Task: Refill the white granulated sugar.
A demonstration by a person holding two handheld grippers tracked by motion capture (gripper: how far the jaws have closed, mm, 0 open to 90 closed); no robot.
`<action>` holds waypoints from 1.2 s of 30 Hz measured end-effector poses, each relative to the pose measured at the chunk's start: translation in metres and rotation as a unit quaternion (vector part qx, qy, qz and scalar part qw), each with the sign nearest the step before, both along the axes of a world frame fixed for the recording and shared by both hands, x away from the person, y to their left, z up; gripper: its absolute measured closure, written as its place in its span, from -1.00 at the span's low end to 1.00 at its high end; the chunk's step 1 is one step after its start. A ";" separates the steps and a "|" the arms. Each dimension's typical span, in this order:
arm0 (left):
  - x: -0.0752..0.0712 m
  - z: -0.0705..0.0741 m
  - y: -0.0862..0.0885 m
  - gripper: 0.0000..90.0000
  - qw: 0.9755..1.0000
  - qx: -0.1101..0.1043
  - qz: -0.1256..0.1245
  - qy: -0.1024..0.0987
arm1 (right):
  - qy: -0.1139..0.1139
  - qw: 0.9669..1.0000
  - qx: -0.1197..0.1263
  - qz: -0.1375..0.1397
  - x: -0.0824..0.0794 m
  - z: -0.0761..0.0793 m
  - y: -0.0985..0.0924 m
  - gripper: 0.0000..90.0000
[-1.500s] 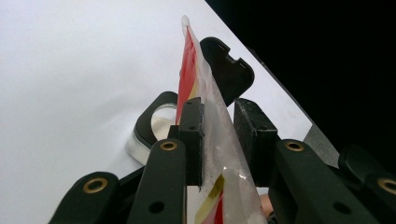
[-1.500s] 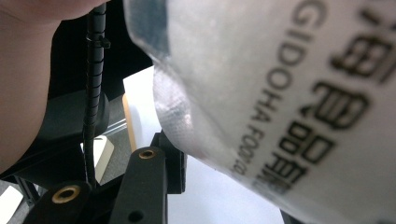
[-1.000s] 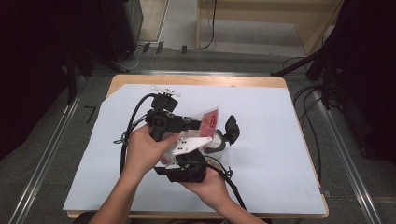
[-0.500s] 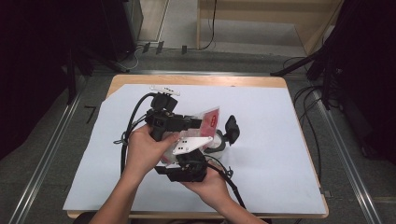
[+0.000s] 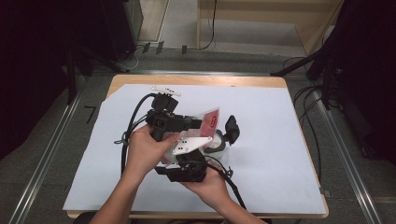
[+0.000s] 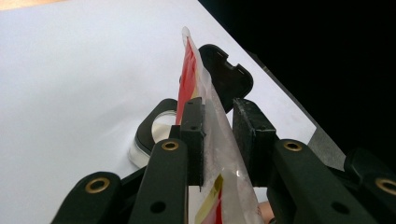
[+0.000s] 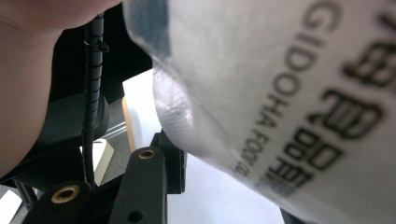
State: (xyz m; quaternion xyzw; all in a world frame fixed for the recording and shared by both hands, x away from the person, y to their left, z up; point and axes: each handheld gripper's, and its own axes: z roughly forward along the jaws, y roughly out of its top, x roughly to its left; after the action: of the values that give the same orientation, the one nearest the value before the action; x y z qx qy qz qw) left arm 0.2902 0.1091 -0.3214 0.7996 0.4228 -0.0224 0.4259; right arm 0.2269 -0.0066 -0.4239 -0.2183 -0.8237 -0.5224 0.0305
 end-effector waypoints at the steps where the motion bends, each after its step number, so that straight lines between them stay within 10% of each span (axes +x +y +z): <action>1: 0.000 0.000 0.000 0.67 1.000 0.000 -0.001 0.001 | -0.003 1.000 -0.001 0.000 0.000 0.000 0.000 0.41; 36: -0.001 -0.003 0.013 0.65 0.996 0.054 -0.045 0.056 | -0.042 0.999 -0.024 0.012 -0.011 -0.022 0.010 0.38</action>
State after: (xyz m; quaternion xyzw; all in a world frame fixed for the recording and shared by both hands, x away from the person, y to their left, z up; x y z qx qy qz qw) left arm 0.2890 0.1219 -0.3249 0.8373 0.4098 -0.0631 0.3564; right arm 0.2156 0.0037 -0.4457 -0.1868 -0.8393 -0.5105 -0.0026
